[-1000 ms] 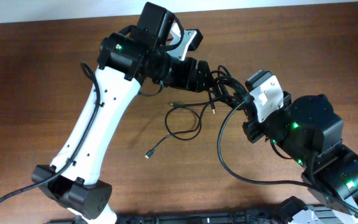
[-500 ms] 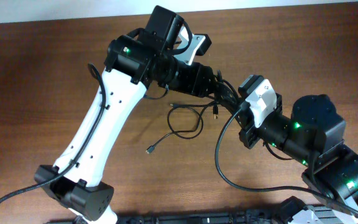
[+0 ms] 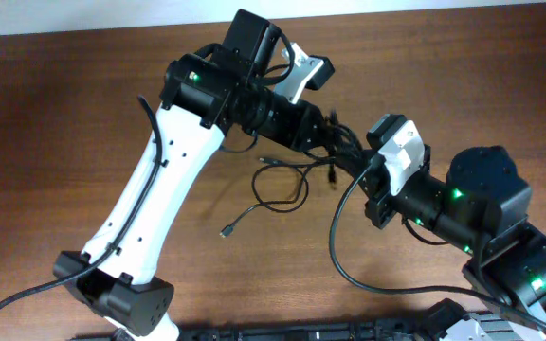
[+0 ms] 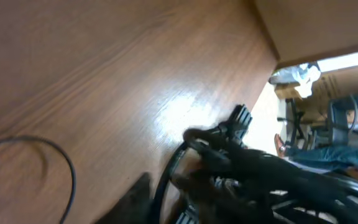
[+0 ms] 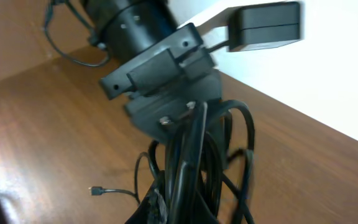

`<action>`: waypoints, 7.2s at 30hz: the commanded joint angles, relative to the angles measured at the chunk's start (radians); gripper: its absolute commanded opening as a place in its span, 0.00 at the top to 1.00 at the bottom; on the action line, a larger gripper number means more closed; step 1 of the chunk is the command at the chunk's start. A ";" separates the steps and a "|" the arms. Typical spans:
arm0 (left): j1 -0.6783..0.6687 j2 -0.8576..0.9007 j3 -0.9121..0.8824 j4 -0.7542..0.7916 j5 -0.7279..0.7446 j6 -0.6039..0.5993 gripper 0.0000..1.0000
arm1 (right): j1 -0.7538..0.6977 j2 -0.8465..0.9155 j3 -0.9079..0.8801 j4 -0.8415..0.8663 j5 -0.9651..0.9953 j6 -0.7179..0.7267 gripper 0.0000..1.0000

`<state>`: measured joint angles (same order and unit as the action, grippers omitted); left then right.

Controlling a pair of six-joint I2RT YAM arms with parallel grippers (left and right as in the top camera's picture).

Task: Untangle cables

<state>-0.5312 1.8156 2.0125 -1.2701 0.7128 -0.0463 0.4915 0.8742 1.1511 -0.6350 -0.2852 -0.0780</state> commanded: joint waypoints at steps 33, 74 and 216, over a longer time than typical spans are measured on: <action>0.139 -0.034 0.025 0.022 -0.474 -0.309 0.84 | -0.002 0.002 0.007 -0.016 -0.062 0.034 0.96; 0.169 -0.111 0.025 -0.025 0.084 0.393 0.01 | -0.105 0.041 0.007 -0.009 -0.166 0.227 0.96; -0.084 -0.137 0.025 0.081 -0.442 -0.767 1.00 | -0.108 0.148 0.006 -0.016 0.328 0.527 0.07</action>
<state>-0.6113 1.7145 2.0163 -1.1984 0.2138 -0.8486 0.3767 1.0233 1.1511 -0.6544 0.0147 0.4591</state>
